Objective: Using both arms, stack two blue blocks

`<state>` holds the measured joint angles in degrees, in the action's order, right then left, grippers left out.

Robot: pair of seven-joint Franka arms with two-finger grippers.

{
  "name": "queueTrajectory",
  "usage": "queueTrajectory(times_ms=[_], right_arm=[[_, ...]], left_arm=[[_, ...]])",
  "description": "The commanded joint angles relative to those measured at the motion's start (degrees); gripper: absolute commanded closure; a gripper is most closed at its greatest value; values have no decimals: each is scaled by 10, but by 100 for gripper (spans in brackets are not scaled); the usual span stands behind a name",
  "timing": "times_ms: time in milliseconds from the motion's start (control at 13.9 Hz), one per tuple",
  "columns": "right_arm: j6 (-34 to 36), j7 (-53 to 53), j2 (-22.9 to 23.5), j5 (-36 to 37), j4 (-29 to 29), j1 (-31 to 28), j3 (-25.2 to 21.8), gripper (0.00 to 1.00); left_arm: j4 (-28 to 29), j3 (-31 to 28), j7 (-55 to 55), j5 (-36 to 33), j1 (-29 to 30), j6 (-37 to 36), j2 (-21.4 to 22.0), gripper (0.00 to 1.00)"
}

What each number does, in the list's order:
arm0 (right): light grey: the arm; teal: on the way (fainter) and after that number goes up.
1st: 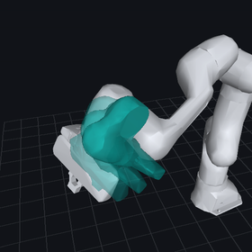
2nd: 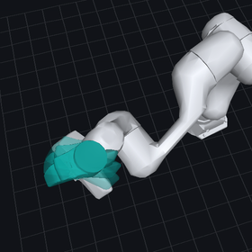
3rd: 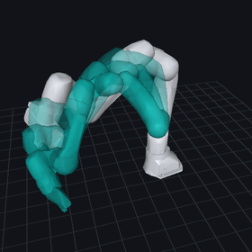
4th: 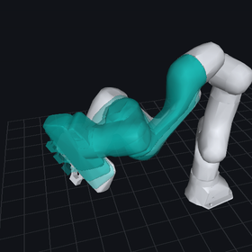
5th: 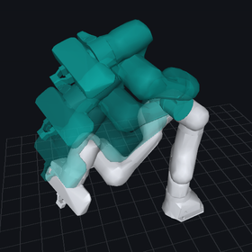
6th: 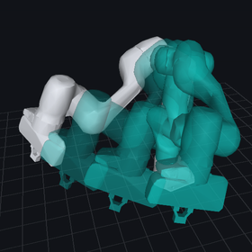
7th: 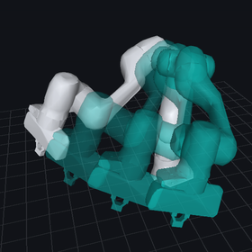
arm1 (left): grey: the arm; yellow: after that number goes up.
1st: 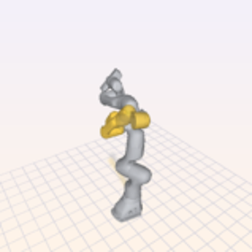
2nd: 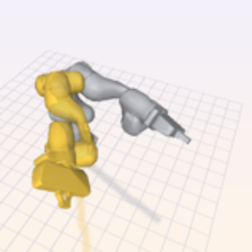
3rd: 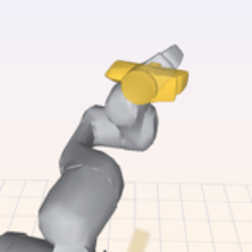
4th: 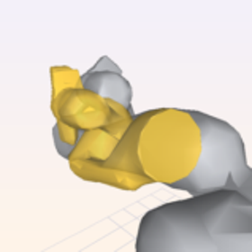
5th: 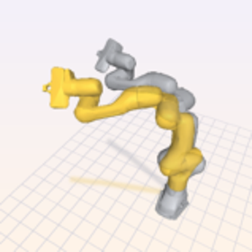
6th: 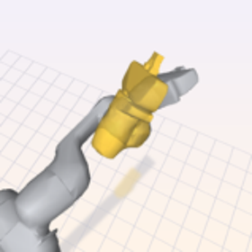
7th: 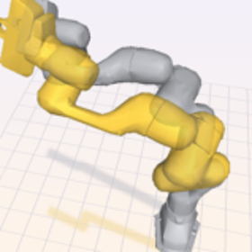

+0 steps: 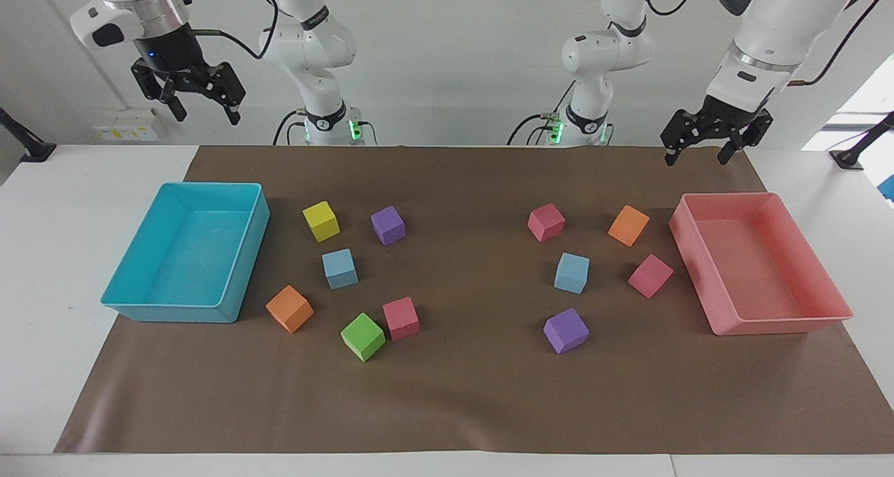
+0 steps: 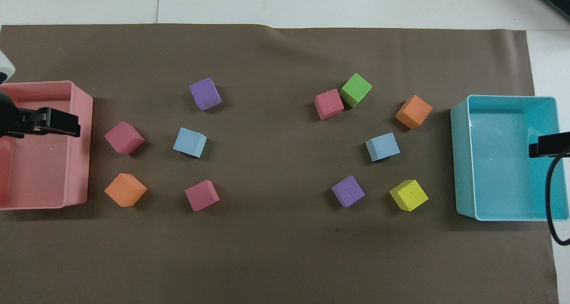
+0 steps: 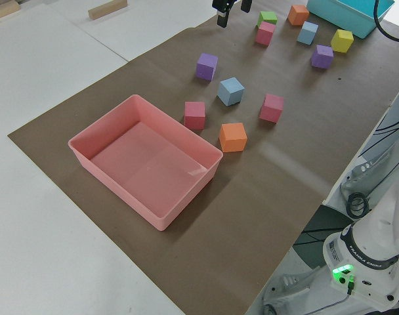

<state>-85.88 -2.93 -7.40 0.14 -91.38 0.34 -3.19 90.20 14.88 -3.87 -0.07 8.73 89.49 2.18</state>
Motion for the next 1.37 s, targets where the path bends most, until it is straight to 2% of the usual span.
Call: queueTrajectory(times_ms=[0,216,505,938,1082,1299], right_arm=[[-37,-8,7,4,-37,23,6,0],[-119,-27,27,4,-63,68,6,0],[-169,-32,78,4,-85,95,6,0],[-318,-22,135,4,-171,122,7,0],[-340,-21,154,4,-189,124,7,0],[-410,-21,163,4,-243,128,7,0]], left_arm=[[2,1,4,9,6,-7,6,0],[2,1,4,9,7,-7,6,0],[2,1,4,9,6,-7,6,0],[2,1,4,9,6,-7,6,0],[2,1,4,9,6,-7,6,0],[2,1,4,9,6,-7,6,0]])
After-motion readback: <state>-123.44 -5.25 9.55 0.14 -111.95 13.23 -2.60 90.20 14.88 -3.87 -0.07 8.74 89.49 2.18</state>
